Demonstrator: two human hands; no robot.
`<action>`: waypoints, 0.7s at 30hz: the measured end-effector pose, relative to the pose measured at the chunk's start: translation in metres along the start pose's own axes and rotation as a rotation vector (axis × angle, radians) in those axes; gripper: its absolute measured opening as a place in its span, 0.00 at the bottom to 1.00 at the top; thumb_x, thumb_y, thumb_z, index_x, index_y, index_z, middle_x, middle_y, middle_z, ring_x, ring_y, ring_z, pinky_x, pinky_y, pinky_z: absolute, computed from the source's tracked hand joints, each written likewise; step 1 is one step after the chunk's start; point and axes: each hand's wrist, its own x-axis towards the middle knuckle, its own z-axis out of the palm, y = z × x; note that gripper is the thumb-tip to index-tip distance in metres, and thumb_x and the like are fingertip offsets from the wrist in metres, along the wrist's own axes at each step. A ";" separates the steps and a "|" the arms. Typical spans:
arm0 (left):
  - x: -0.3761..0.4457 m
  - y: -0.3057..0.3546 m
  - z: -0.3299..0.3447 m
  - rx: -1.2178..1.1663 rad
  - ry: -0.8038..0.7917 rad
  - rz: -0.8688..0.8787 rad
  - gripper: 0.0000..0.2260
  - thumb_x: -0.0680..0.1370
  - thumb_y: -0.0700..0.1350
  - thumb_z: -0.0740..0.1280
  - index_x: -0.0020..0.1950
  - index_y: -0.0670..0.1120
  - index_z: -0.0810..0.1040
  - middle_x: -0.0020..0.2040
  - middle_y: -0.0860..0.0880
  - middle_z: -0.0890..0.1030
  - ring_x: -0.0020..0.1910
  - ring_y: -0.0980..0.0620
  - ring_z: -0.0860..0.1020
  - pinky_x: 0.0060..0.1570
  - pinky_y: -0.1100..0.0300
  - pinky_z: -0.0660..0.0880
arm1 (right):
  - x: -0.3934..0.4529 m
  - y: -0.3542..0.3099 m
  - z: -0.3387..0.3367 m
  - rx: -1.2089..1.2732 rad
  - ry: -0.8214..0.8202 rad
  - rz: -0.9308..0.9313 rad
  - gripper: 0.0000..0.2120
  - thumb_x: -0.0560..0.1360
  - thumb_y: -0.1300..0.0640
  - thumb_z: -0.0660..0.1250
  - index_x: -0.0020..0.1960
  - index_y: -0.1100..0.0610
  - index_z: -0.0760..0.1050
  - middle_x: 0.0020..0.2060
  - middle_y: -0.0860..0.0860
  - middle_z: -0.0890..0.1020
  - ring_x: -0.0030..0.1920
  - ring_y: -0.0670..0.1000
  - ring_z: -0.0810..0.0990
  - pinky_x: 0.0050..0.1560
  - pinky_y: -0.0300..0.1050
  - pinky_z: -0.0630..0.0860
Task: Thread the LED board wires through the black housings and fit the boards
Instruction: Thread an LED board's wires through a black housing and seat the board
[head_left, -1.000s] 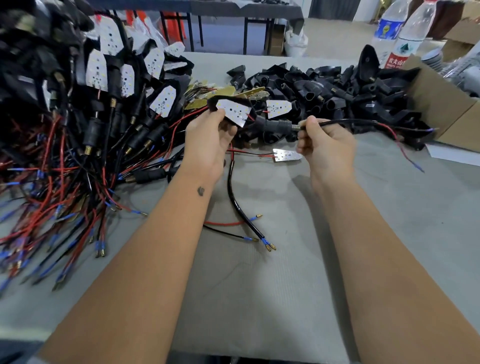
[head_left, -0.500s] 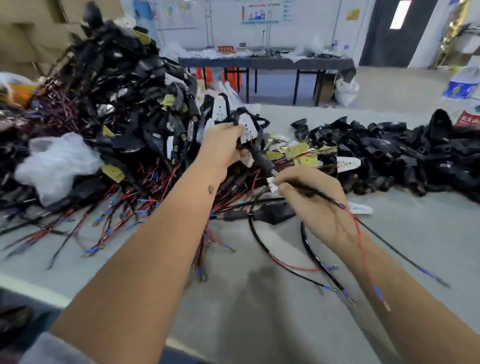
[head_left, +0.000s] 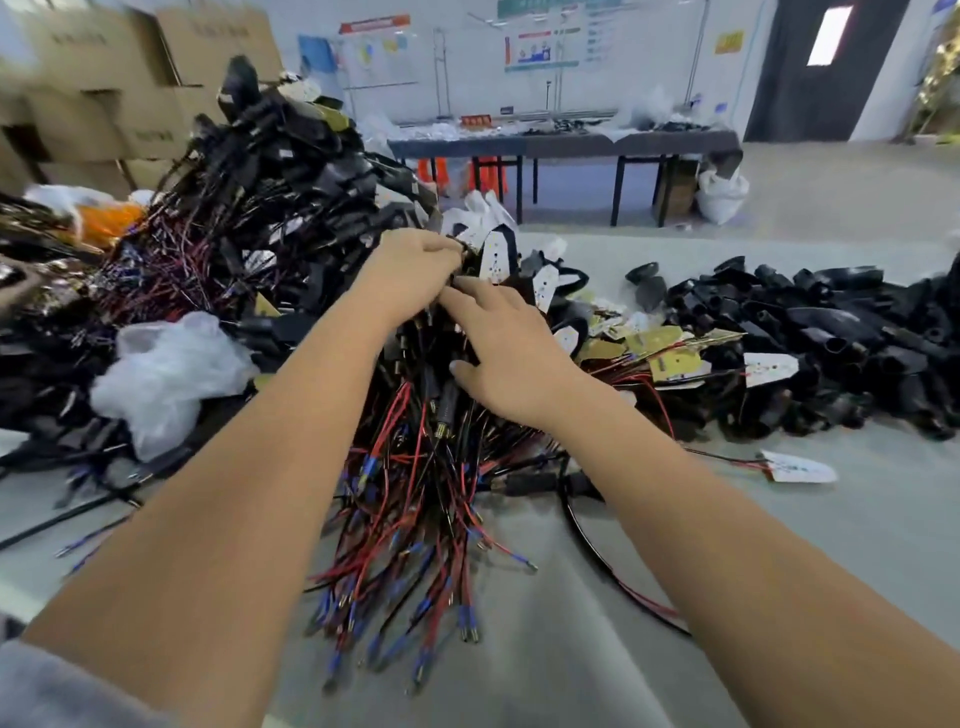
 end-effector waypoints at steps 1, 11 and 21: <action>-0.001 -0.003 0.002 0.034 -0.022 0.026 0.14 0.77 0.43 0.62 0.59 0.49 0.83 0.59 0.51 0.82 0.54 0.58 0.75 0.52 0.64 0.69 | -0.004 0.002 0.002 0.002 -0.001 -0.008 0.35 0.75 0.55 0.67 0.78 0.52 0.56 0.76 0.55 0.60 0.73 0.59 0.59 0.71 0.56 0.60; -0.027 0.042 0.051 0.819 0.272 0.207 0.20 0.72 0.37 0.66 0.63 0.51 0.79 0.75 0.42 0.64 0.78 0.38 0.49 0.73 0.36 0.50 | -0.100 0.068 -0.001 0.014 0.068 0.157 0.23 0.75 0.57 0.66 0.70 0.53 0.72 0.64 0.53 0.73 0.65 0.56 0.67 0.64 0.47 0.60; -0.095 0.066 0.200 0.325 -0.091 0.277 0.17 0.74 0.34 0.60 0.55 0.50 0.82 0.63 0.43 0.75 0.61 0.40 0.72 0.58 0.46 0.73 | -0.185 0.126 0.000 -0.037 0.043 0.550 0.14 0.74 0.54 0.66 0.58 0.49 0.81 0.58 0.51 0.78 0.60 0.56 0.74 0.56 0.47 0.68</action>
